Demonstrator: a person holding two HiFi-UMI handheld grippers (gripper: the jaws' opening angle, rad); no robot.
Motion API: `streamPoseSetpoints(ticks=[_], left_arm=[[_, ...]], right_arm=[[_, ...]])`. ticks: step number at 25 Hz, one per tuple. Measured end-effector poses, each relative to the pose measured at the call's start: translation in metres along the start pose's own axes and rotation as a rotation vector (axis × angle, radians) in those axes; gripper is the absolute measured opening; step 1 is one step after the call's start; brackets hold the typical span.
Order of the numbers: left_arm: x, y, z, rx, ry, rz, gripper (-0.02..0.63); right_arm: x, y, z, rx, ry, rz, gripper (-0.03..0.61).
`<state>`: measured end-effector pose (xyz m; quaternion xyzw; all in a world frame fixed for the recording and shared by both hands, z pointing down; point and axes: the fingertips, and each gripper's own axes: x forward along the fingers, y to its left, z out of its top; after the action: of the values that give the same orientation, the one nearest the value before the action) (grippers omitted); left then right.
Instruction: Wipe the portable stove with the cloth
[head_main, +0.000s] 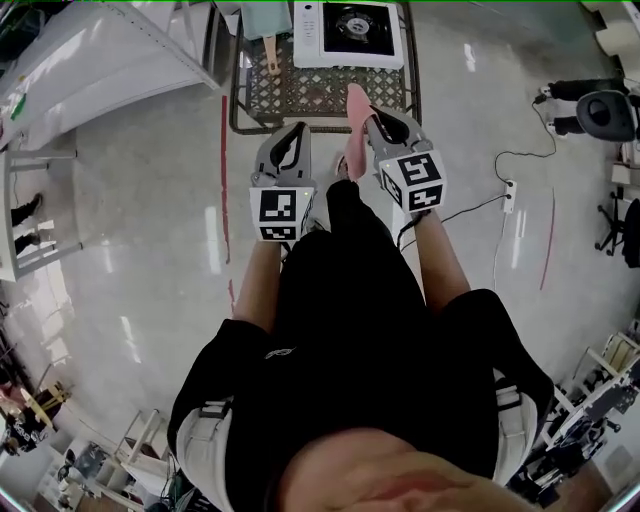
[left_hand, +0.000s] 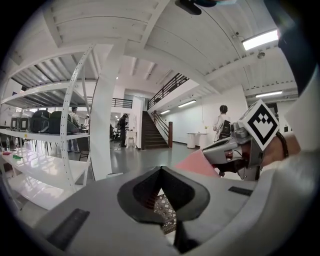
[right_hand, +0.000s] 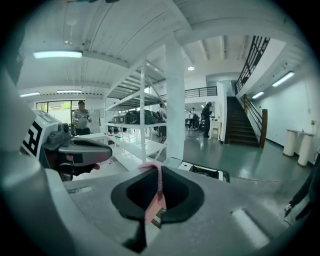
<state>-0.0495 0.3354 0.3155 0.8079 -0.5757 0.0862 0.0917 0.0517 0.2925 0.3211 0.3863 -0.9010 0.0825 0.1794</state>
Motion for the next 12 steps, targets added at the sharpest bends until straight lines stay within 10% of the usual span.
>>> streamPoseSetpoints(ticks=[12], left_arm=[[0.139, 0.053, -0.015, -0.037, 0.164, 0.013, 0.000]], right_arm=[[0.116, -0.094, 0.001, 0.105, 0.034, 0.062, 0.008]])
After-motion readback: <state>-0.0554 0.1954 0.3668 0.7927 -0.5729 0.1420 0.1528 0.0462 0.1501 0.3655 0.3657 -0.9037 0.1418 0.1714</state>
